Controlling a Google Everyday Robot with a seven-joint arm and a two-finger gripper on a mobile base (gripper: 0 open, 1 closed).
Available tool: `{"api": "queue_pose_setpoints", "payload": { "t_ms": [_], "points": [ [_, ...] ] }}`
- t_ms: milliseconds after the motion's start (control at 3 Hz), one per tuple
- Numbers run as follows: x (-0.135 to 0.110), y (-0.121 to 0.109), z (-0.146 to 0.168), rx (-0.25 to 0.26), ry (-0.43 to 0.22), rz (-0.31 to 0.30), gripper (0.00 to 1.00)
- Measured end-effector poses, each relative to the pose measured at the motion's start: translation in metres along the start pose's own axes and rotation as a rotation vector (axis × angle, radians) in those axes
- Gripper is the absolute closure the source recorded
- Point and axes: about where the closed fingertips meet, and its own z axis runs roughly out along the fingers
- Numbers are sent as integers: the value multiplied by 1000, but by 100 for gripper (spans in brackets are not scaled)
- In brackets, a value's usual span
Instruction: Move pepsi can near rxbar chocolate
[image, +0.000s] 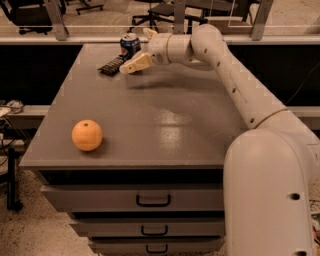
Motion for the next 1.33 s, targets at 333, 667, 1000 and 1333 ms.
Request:
{"api": "queue_pose_setpoints", "payload": {
  "t_ms": [333,667,1000,1333],
  "points": [
    [-17,-8,-21,12,-13,-25,0],
    [-40,-24,-70,46,-8,-71,0],
    [-62,-37,-136,81,28,-131,0],
    [-82,-42,-201,119,42,-171,0]
  ]
}}
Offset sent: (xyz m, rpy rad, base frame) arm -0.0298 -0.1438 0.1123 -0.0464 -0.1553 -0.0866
